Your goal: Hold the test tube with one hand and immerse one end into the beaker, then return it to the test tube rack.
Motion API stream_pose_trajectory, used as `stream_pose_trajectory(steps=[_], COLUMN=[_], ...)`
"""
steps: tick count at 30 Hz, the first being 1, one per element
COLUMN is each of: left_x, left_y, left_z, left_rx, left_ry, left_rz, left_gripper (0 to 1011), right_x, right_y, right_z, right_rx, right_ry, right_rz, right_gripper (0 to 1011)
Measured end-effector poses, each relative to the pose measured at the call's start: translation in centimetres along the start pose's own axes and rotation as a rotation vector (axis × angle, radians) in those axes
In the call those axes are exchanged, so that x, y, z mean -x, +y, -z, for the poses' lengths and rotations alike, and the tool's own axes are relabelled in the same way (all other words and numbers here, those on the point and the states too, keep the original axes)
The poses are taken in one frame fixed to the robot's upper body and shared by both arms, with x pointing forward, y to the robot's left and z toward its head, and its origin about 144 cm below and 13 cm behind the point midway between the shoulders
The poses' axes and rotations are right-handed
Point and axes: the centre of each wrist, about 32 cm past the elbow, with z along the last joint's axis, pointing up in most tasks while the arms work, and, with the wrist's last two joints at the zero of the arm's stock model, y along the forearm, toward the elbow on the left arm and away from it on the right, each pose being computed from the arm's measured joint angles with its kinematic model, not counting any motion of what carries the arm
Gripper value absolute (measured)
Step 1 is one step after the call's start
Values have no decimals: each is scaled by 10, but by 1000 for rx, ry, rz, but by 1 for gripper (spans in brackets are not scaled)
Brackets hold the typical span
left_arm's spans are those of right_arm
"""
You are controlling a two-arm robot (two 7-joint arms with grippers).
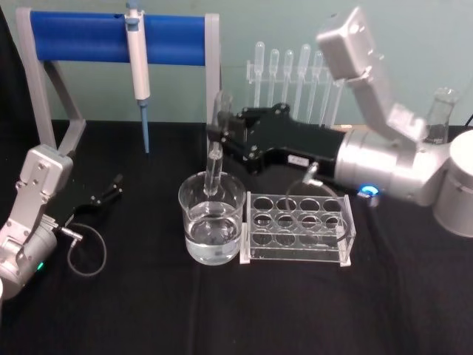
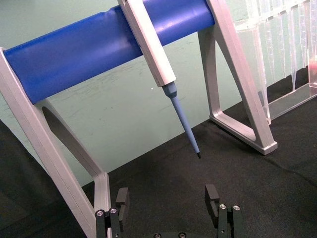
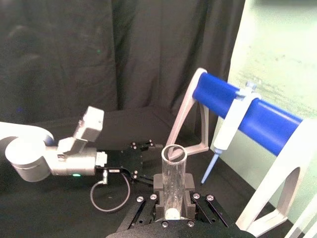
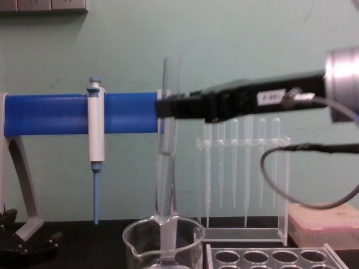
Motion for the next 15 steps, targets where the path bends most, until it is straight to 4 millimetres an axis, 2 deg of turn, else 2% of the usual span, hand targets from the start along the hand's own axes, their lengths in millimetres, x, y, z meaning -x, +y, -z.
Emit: stream_pose_trajectory(steps=[6, 9, 15], left_x=[0, 0, 0], left_y=[0, 0, 0], left_z=[0, 0, 0], left_rx=[0, 0, 0], left_ry=[0, 0, 0], left_rz=[0, 0, 0], left_gripper=[1000, 1000, 1000], right_x=[2, 3, 6], right_y=[-23, -45, -77], right_z=[-14, -21, -12], right_rx=[-17, -10, 27], right_ry=[0, -5, 0], right_rz=[10, 32, 83], right_gripper=[222, 222, 222])
